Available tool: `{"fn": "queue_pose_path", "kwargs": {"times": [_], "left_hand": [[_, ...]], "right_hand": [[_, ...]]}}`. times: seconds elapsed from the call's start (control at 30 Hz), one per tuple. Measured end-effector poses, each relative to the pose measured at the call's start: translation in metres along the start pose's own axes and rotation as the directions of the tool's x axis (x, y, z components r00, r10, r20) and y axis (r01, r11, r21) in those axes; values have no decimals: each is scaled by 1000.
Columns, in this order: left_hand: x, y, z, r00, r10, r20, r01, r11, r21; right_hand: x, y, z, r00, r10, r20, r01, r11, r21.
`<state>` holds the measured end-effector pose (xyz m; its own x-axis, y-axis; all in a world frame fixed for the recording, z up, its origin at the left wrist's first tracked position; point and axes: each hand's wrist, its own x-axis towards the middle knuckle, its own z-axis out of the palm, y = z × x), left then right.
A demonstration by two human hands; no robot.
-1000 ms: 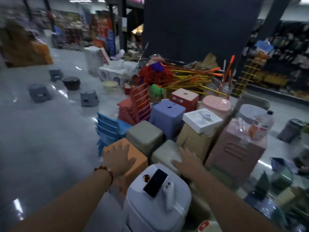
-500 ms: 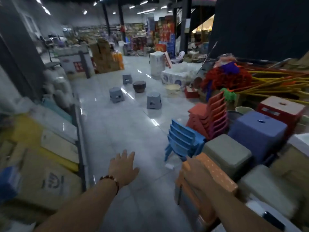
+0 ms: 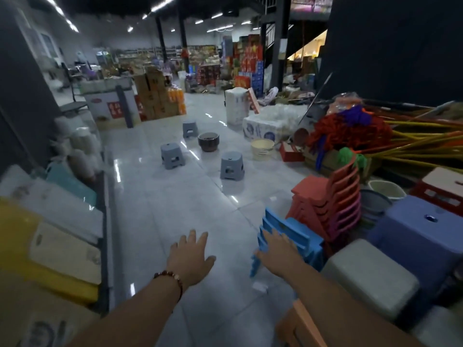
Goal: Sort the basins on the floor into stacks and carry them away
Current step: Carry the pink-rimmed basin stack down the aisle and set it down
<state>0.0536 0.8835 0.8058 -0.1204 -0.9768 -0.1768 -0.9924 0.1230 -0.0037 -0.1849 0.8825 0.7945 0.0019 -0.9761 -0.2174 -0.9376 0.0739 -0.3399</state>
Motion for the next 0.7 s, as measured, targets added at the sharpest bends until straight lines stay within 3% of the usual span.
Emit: {"fn": "queue_pose_path", "kwargs": {"times": [0.4, 0.7], "left_hand": [[206, -36, -15, 999, -36, 39, 40, 995, -93], [396, -151, -19, 990, -41, 132, 51, 996, -75]], "right_hand": [[195, -13, -28, 997, -12, 76, 20, 994, -104], [391, -81, -31, 992, 60, 111, -48, 993, -109]]}}
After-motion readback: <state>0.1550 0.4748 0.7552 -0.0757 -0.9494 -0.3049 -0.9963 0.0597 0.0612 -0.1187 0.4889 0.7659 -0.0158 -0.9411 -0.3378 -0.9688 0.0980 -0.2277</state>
